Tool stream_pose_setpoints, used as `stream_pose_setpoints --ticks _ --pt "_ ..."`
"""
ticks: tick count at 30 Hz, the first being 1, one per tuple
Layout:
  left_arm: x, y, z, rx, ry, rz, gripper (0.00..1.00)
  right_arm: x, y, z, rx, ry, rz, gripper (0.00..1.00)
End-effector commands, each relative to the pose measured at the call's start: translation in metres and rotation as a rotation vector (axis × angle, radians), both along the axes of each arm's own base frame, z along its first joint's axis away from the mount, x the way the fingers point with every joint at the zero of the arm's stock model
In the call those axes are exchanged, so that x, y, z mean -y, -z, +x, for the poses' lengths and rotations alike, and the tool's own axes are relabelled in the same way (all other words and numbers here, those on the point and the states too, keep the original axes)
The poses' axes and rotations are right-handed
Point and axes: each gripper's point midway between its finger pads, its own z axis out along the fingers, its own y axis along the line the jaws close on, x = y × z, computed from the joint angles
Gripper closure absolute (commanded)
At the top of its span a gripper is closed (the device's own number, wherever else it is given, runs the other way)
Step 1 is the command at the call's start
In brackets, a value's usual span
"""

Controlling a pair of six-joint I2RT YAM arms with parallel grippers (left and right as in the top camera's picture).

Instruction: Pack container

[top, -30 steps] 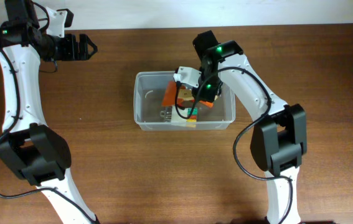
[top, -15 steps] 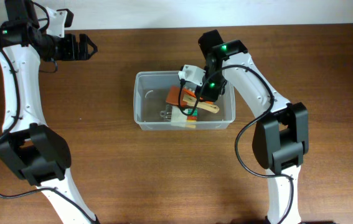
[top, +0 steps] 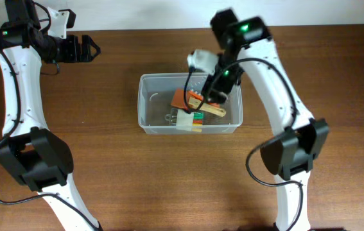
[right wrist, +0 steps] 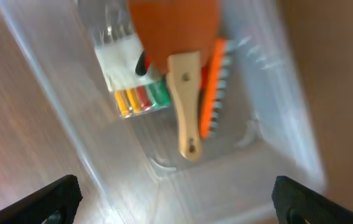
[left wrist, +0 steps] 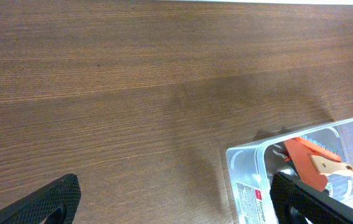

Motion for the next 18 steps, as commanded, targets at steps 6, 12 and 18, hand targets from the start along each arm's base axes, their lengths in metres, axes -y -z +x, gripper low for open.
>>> stream_pose_setpoints --ticks 6,12,18 --pt "-0.002 -0.006 0.002 0.014 -0.010 0.000 0.01 0.055 -0.138 0.007 0.306 0.407 0.104 0.01" --pt "-0.002 -0.006 0.002 0.014 -0.010 0.000 0.01 0.119 -0.206 -0.021 0.442 0.748 0.179 0.01" --pt "-0.002 -0.006 0.002 0.014 -0.010 0.000 0.01 0.142 -0.255 -0.078 0.542 0.824 0.252 0.01"
